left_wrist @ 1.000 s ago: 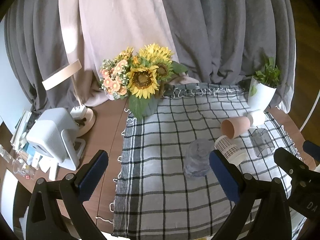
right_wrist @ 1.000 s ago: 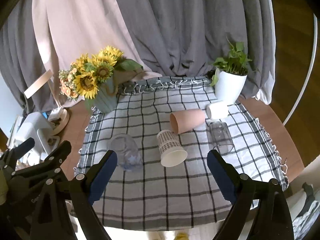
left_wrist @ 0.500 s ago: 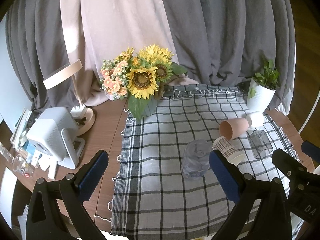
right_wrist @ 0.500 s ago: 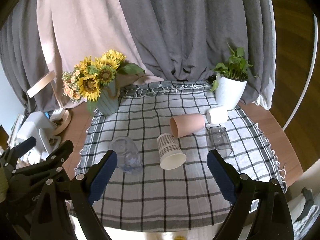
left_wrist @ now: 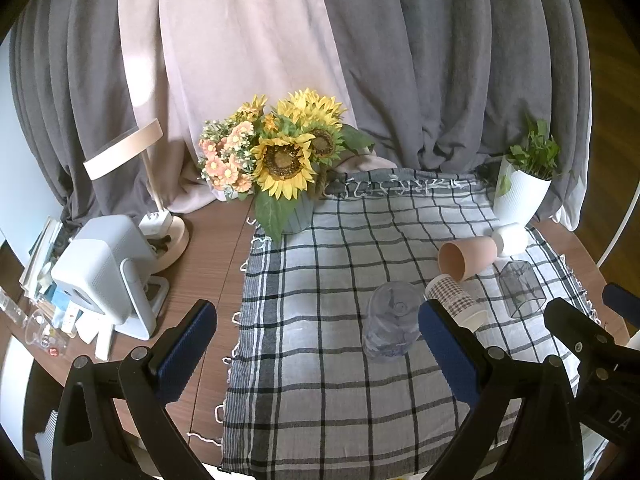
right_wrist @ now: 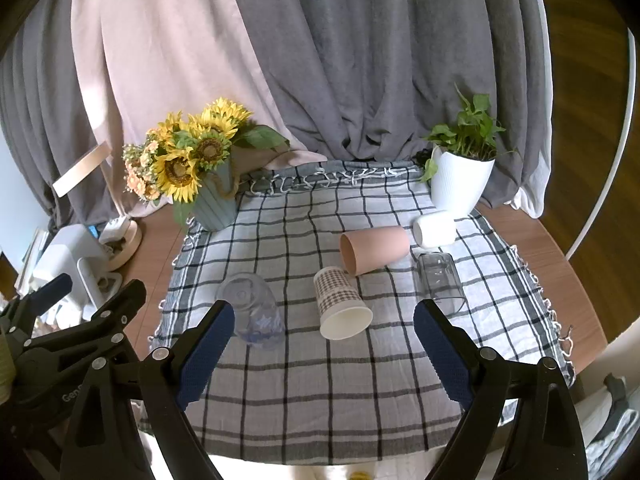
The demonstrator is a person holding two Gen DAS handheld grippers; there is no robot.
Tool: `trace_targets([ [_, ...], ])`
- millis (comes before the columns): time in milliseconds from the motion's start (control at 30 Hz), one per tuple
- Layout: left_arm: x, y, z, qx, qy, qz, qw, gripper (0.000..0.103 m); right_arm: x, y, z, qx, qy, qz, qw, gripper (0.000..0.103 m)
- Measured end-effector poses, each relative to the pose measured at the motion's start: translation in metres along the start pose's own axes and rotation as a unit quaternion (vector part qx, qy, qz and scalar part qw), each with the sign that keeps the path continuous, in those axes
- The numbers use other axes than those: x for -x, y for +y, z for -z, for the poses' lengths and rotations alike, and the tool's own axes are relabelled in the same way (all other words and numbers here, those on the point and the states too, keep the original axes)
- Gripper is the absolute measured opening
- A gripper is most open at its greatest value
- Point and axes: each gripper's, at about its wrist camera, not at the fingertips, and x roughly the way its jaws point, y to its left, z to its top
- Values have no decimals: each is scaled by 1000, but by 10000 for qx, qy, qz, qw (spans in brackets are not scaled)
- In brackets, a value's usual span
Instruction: Flip cup upside down
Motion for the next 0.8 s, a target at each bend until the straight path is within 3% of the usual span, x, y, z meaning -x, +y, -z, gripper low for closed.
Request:
trace_targets([
  [800,-9,-2,-1,-18,62,20,10000,103,-8,4,-3,-26,62,14,10000,91],
])
